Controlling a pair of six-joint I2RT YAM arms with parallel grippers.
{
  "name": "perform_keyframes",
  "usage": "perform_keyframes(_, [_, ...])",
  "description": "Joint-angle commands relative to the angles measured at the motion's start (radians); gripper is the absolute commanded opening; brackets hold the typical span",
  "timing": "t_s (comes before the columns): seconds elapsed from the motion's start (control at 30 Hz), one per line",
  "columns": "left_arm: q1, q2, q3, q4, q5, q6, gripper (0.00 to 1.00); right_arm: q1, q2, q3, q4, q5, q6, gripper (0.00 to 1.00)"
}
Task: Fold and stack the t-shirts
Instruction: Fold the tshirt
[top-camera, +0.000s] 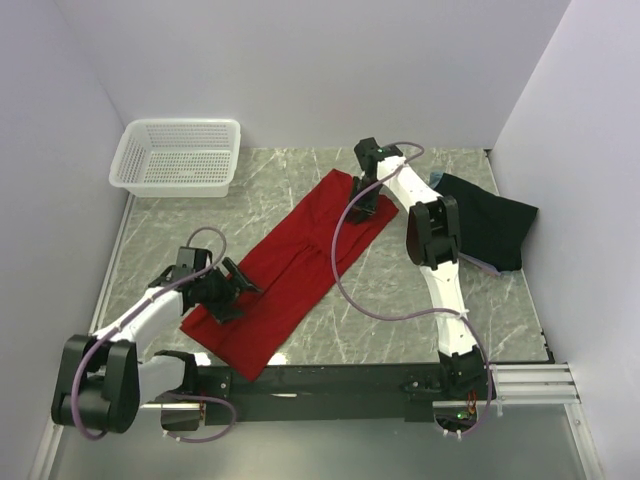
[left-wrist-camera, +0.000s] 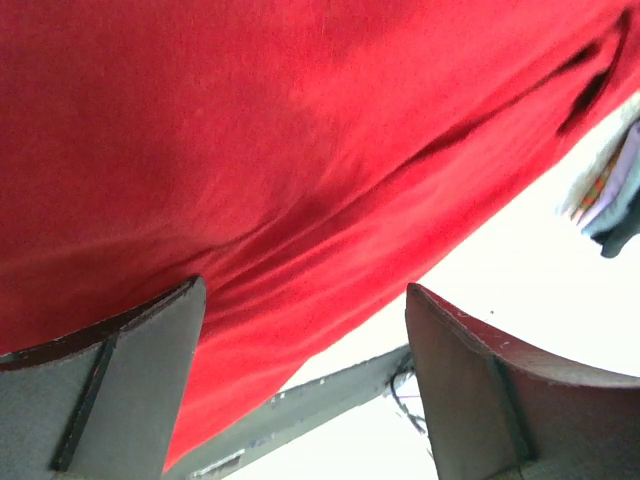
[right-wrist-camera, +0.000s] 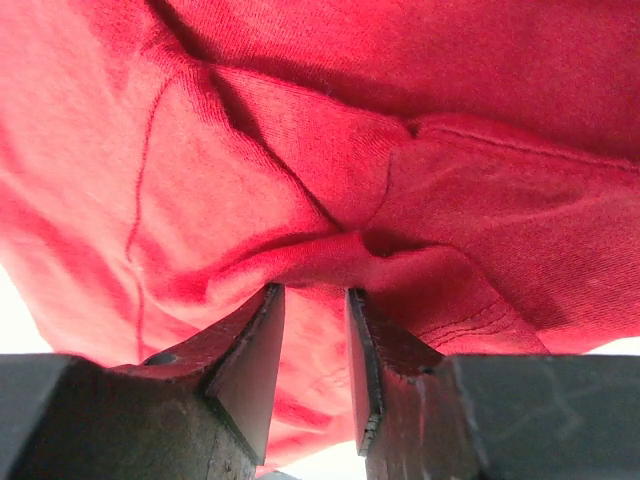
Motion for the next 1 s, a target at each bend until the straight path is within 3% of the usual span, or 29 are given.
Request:
perform_keyframes(0.0, [-0.014,-0.082,-0.006,-0.043,0.032,-0.024,0.87,-0.009,0.009,0.015,0.146,-0.042,0.023,0.38])
perform_keyframes(0.3, [-0.014,-0.171,0.166,-0.278,-0.111,0.062,0.88,-0.007,-0.210,-0.099,0.257,-0.137,-0.034,0.45])
perform_keyframes(0.5, [-0.018,-0.163,0.116,-0.330,-0.188,0.053,0.87,0.032,-0.324,-0.236,0.220,-0.155,-0.104,0.46])
perform_keyframes(0.6, [-0.020,-0.172,0.077,-0.313,-0.206,0.045,0.87,0.069,-0.373,-0.396,0.249,-0.166,-0.112,0.46])
perform_keyframes(0.77, [-0.041,-0.171,0.016,-0.270,-0.177,0.019,0.87,0.121,-0.365,-0.494,0.289,-0.163,-0.101,0.45])
perform_keyframes(0.97, [-0.151,-0.090,-0.024,-0.175,-0.183,-0.055,0.87,0.126,-0.235,-0.432,0.248,-0.131,-0.086,0.44])
